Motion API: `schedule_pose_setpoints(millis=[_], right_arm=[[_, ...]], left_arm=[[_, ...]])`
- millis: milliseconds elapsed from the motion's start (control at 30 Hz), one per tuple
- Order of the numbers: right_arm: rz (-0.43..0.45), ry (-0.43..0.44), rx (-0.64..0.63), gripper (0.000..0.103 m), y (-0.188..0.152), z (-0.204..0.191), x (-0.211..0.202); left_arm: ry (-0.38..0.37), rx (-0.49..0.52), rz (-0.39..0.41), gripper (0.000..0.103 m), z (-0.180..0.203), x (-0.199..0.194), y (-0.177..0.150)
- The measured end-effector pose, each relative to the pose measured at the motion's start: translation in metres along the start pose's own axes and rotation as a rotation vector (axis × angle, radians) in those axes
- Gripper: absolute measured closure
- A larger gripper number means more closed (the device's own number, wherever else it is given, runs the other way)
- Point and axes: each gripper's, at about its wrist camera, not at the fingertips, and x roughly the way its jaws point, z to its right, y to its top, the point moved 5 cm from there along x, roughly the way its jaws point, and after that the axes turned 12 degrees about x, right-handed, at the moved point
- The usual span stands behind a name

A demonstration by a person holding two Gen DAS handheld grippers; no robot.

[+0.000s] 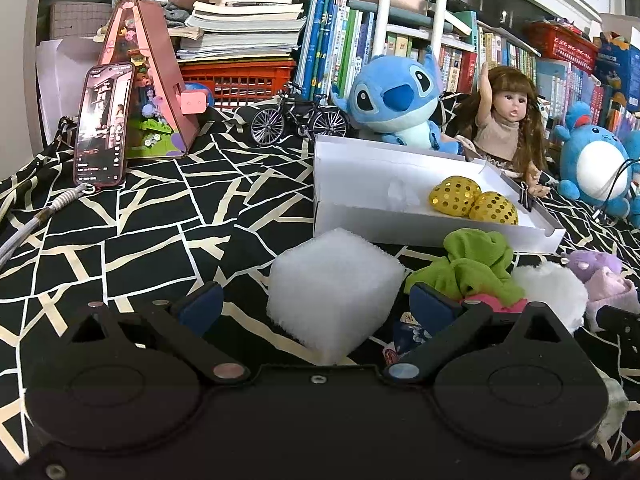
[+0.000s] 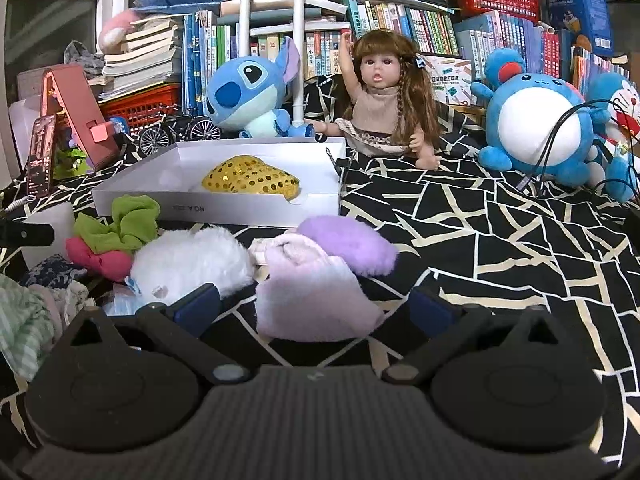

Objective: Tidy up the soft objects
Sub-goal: 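Move the left tool to the white foam cube while the right tool approaches the pink plush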

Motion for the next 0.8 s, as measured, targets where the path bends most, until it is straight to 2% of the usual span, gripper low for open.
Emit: schedule_pose_setpoints(millis=[167,533,600,700,800], right_arm=[[-0.002,0.007,-0.026,0.003,0.000,-0.005,0.002],[0.007,-0.005,-0.020,0.024,0.001,-0.006,0.003],[0.011,-0.011,-0.018,0.031,0.001,-0.006,0.002],[0.014,-0.020,-0.007,0.040,0.002,-0.004,0.001],[0.013,-0.018,0.001,0.044,0.003,-0.003,-0.001]], left_arm=[[0.003,-0.009,-0.013,0.003,0.000,0.009,-0.001],[-0.016,-0.026,-0.032,0.004,0.002,0.021,0.000],[-0.021,-0.029,-0.034,0.004,0.003,0.023,0.000],[-0.024,-0.024,-0.036,0.007,0.006,0.026,0.000],[-0.028,-0.022,-0.032,0.017,0.007,0.027,0.001]])
